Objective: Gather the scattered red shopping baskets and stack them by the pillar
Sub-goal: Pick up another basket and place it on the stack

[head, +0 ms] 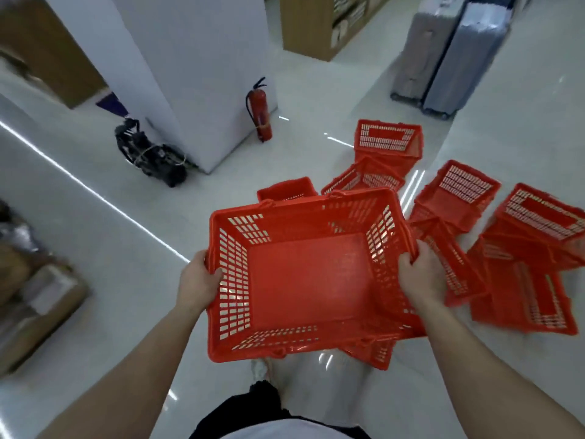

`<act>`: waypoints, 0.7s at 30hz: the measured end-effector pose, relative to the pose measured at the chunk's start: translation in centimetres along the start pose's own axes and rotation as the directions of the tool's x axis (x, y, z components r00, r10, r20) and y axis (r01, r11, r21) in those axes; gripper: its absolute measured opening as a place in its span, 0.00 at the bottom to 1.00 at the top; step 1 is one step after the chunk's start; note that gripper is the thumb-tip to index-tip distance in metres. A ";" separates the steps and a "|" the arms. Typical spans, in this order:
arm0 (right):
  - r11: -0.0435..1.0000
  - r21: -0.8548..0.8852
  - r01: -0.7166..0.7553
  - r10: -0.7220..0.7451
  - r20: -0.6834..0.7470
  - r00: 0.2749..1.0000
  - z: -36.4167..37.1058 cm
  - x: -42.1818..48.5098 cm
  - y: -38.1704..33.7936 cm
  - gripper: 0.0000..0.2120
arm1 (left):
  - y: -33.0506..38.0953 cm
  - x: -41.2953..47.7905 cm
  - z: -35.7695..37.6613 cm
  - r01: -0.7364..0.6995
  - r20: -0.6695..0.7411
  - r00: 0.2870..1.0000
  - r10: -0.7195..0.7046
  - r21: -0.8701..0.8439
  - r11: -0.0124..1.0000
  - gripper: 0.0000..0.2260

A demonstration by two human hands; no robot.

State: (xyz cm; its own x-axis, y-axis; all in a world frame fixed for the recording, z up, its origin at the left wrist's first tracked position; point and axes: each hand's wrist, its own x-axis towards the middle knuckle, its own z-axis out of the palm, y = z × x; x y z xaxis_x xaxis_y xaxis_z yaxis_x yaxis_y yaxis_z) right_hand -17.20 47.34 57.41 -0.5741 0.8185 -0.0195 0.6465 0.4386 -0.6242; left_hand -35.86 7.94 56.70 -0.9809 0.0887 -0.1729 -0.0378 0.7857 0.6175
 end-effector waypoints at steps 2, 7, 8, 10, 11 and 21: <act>1.000 -0.014 0.026 -0.026 0.021 0.999 2.6 0.8 -3.9 0.12 | -1.8 2.9 -2.0 0.038 0.000 0.999 -0.038 -0.033 0.999 0.21; 0.999 -0.024 0.041 -0.040 0.061 0.997 8.2 2.8 -12.3 0.12 | -4.6 10.6 -6.4 0.095 0.019 0.995 -0.094 -0.081 0.992 0.22; 0.999 -0.025 0.044 -0.043 0.055 0.998 9.2 3.2 -13.7 0.12 | -4.9 12.1 -7.2 0.100 0.023 0.995 -0.099 -0.086 0.991 0.22; 0.999 -0.032 0.032 -0.030 0.045 0.999 10.9 3.9 -16.2 0.10 | -5.2 15.3 -8.6 0.100 0.042 0.994 -0.097 -0.089 0.991 0.22; 0.999 -0.030 0.022 -0.020 0.043 0.999 11.7 4.3 -17.3 0.10 | -5.1 16.8 -9.1 0.096 0.052 0.995 -0.091 -0.094 0.991 0.23; 0.994 -0.057 -0.097 0.101 0.070 0.992 20.5 12.0 -19.5 0.12 | -1.6 35.2 -7.6 0.028 0.187 0.982 -0.030 0.014 1.000 0.22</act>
State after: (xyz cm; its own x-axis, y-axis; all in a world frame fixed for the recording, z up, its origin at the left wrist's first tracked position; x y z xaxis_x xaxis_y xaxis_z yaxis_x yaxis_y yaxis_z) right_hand -46.96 41.01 53.35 -0.5399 0.8304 -0.1375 0.7268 0.3776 -0.5737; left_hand -71.78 5.12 55.46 -0.9265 0.1777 -0.3318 -0.0627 0.7963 0.6017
